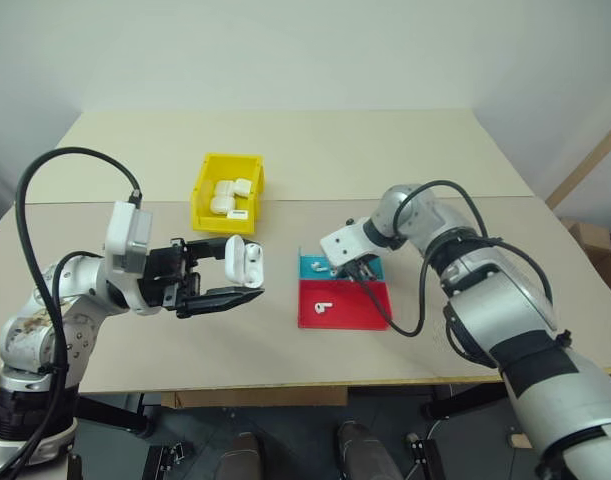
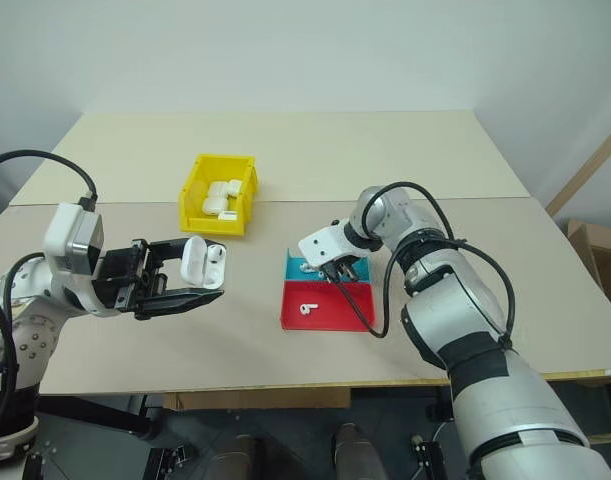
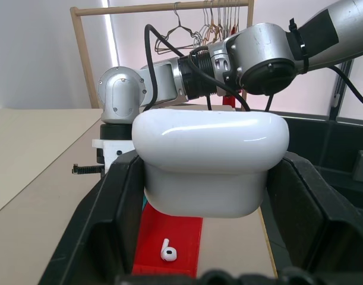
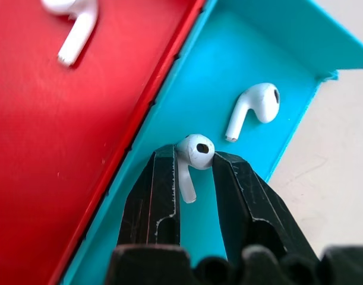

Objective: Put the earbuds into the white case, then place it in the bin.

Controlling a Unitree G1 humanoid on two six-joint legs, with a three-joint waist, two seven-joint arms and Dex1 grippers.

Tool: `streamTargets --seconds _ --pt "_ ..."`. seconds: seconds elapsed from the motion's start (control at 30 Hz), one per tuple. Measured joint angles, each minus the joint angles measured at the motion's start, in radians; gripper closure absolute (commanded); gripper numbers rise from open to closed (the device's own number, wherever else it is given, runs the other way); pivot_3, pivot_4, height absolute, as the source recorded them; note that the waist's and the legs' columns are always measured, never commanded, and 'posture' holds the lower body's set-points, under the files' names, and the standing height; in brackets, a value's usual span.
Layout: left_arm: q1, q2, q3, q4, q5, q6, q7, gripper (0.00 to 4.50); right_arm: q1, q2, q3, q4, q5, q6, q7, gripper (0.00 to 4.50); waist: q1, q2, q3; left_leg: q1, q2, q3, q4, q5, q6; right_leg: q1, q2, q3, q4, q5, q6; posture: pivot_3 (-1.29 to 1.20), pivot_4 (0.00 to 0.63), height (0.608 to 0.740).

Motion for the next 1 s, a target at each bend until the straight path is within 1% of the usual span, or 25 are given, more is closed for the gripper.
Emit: streamTargets --seconds 0.17,0.27,0.33,0.37,0.47,0.5,0.57,0.6,0.67,0.8,0.9,1.0 --pt "-0.053 -0.002 -0.007 0.046 0.000 0.000 -0.005 1.71 0.011 -0.060 -0.140 -0.057 0.115 0.111 -0.004 3.85 0.003 0.000 0.000 -0.002 0.000 0.000 0.000 0.000 0.000 -0.001 0.000 0.000 -0.001 0.000 0.000 0.00 0.150 0.740" --pt "-0.092 -0.011 -0.022 0.082 -0.001 0.001 -0.018 1.71 0.078 -0.112 -0.271 -0.228 0.258 0.258 0.028 3.85 0.006 0.000 0.000 -0.002 0.000 -0.001 0.000 0.000 0.000 -0.001 0.000 -0.001 -0.001 0.000 0.000 0.00 0.150 0.740" --pt "-0.114 -0.023 -0.029 0.106 -0.003 0.002 -0.026 1.71 0.156 -0.138 -0.351 -0.400 0.363 0.409 0.041 3.85 0.008 0.000 0.000 -0.003 0.000 -0.001 0.000 0.000 0.000 -0.001 0.000 -0.001 -0.001 0.000 0.000 0.00 0.150 0.740" --pt "-0.130 -0.031 -0.037 0.120 -0.004 0.004 -0.029 1.71 0.217 -0.155 -0.395 -0.529 0.430 0.522 0.037 3.85 0.011 0.000 0.000 -0.003 0.000 -0.001 0.000 0.000 0.000 -0.001 0.000 -0.001 -0.001 0.000 0.000 0.00 0.150 0.740" --pt "-0.165 -0.048 -0.049 0.156 -0.006 0.005 -0.038 1.71 0.349 -0.157 -0.502 -0.871 0.614 0.833 -0.027 3.85 0.012 0.001 0.001 -0.003 0.000 -0.001 0.000 0.000 0.000 -0.002 0.000 -0.001 0.000 0.000 0.000 0.00 0.150 0.740" --pt "-0.185 -0.062 -0.055 0.171 -0.006 0.005 -0.040 1.71 0.400 -0.141 -0.556 -1.016 0.700 0.954 -0.089 3.85 0.011 0.001 0.001 -0.003 0.000 -0.001 0.000 0.000 0.000 -0.002 0.000 -0.001 0.000 0.000 0.000 0.00 0.150 0.740" --pt "-0.214 -0.082 -0.067 0.193 -0.006 0.009 -0.038 1.71 0.453 -0.088 -0.628 -1.232 0.846 1.127 -0.203 3.85 0.007 0.001 0.001 -0.003 0.000 -0.001 0.000 0.000 0.000 -0.002 0.000 -0.001 0.001 0.000 0.000 0.00 0.150 0.740" --pt "-0.233 -0.095 -0.078 0.211 -0.006 0.017 -0.038 1.71 0.479 -0.041 -0.670 -1.360 0.936 1.213 -0.285 3.85 0.006 0.001 0.000 -0.003 0.000 -0.002 0.000 0.000 0.000 -0.001 0.000 -0.001 0.001 0.000 0.000 0.00 0.150 0.740" --pt "-0.264 -0.106 -0.096 0.236 -0.001 0.025 -0.041 1.71 0.511 0.017 -0.693 -1.530 1.053 1.306 -0.404 3.85 0.005 0.001 0.000 -0.003 0.000 -0.002 0.001 0.000 0.000 -0.002 0.000 -0.001 0.001 0.000 0.000 0.00 0.150 0.740" --pt "-0.317 -0.120 -0.117 0.292 0.011 0.025 -0.064 1.71 0.526 0.113 -0.694 -1.705 1.203 1.407 -0.624 3.85 0.005 0.001 0.000 -0.003 0.000 -0.002 0.001 0.000 0.000 -0.002 0.000 -0.001 0.001 0.000 0.000 0.00 0.150 0.740" --pt "-0.357 -0.151 -0.124 0.336 0.028 0.021 -0.069 1.71 0.555 0.131 -0.650 -1.773 1.230 1.414 -0.711 3.85 0.008 0.001 0.000 -0.004 0.000 -0.002 0.001 0.000 0.000 -0.001 0.000 -0.001 0.000 0.000 0.000 0.00 0.150 0.740" --pt "-0.381 -0.176 -0.129 0.360 0.038 0.020 -0.070 1.71 0.586 0.133 -0.587 -1.784 1.223 1.407 -0.758 3.85 0.008 0.001 0.000 -0.004 0.000 -0.002 0.001 0.000 0.000 -0.002 0.000 -0.001 -0.001 0.000 0.000 0.00 0.150 0.740"
